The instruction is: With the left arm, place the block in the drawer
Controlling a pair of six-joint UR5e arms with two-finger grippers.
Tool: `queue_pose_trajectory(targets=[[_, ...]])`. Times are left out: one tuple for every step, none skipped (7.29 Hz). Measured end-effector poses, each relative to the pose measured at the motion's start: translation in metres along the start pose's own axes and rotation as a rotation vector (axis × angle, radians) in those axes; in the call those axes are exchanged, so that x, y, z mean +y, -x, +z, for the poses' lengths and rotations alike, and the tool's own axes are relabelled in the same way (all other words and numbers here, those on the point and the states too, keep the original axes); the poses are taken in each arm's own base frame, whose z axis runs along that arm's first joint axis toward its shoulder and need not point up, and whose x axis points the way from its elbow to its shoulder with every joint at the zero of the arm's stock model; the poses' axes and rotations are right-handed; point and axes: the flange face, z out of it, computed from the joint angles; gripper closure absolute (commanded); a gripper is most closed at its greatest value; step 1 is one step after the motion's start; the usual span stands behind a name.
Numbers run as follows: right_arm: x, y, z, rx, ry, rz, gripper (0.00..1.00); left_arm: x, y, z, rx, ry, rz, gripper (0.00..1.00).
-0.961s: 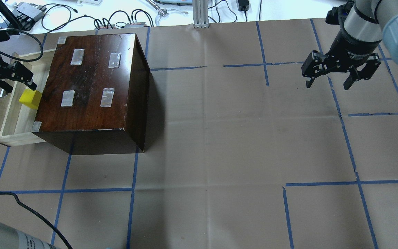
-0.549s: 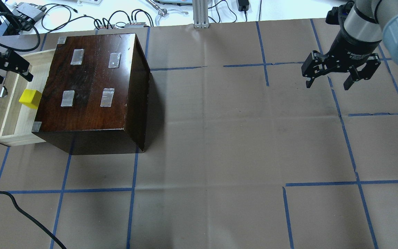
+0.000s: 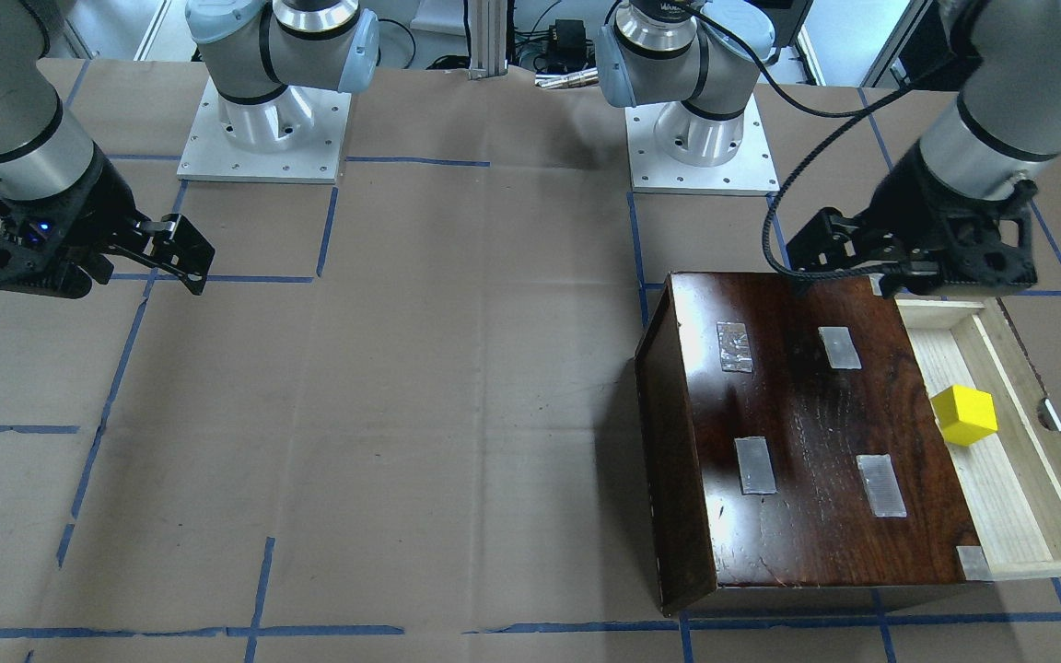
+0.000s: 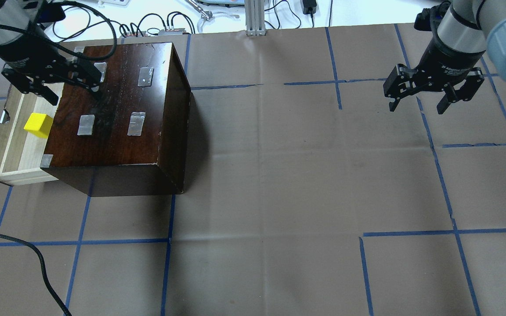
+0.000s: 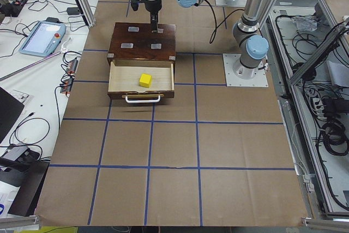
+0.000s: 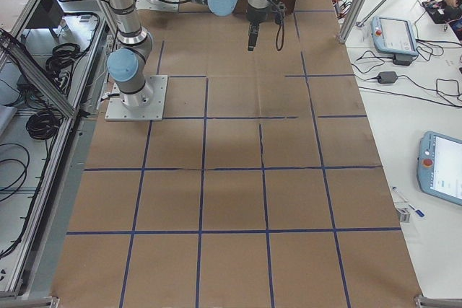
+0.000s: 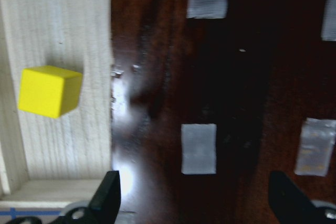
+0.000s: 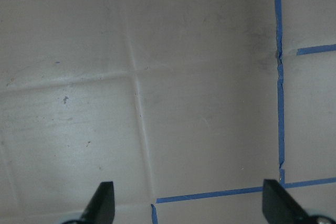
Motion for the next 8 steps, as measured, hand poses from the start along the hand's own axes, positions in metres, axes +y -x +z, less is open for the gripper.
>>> queue_pose_trajectory(targets=[[0.0, 0.0, 0.0, 0.0, 0.0, 0.0, 0.0, 0.012, -0.026, 0.002, -0.001, 0.008, 0.013, 0.01], [0.0, 0.0, 0.0, 0.0, 0.0, 0.0, 0.0, 0.022, -0.048, 0.005, -0.003, 0.014, 0.042, 0.01], [0.0, 0.0, 0.0, 0.0, 0.001, 0.0, 0.0, 0.03, -0.064, 0.007, -0.007, 0.019, 0.07, 0.01], [0.0, 0.0, 0.0, 0.0, 0.001, 0.0, 0.0, 0.035, -0.072, 0.009, -0.011, 0.024, 0.085, 0.01], [0.0, 0.0, 0.0, 0.0, 0.001, 0.0, 0.0, 0.038, -0.076, 0.013, -0.013, 0.036, 0.084, 0.01], [0.0, 0.0, 0.0, 0.0, 0.001, 0.0, 0.0, 0.04, -0.077, 0.019, -0.013, 0.049, 0.071, 0.01], [0.0, 0.0, 0.0, 0.0, 0.001, 0.0, 0.0, 0.041, -0.077, 0.026, -0.013, 0.059, 0.06, 0.01], [0.0, 0.0, 0.0, 0.0, 0.001, 0.0, 0.0, 0.041, -0.077, 0.027, -0.014, 0.056, 0.055, 0.01]])
